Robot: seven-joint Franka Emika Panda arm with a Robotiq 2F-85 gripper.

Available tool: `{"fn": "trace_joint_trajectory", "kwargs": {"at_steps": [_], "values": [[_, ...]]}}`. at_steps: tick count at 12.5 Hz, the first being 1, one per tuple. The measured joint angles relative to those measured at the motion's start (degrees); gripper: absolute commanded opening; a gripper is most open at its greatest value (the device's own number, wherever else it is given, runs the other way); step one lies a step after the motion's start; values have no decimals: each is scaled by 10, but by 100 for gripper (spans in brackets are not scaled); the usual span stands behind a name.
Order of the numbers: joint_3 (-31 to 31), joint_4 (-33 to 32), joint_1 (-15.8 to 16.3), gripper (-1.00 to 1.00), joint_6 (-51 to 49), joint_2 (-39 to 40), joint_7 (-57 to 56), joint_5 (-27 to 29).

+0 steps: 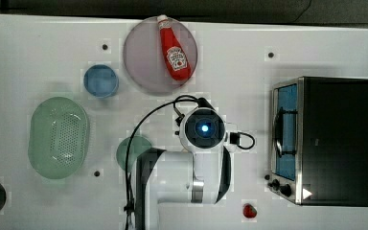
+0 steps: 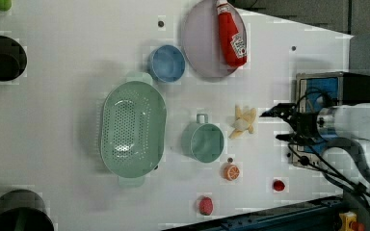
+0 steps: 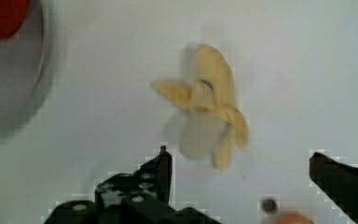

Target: Pick banana from table and place on oven.

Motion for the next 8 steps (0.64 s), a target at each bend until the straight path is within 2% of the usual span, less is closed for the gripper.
{"fn": "trace_joint_trajectory", "kwargs": {"at_steps": [2,7,8], "values": [[-12,4,-1,100,79,62,0,-13],[-11,-19,-5,100,177,144,0,-20],[-11,-17,-4,93,193,159,0,-16]]}}
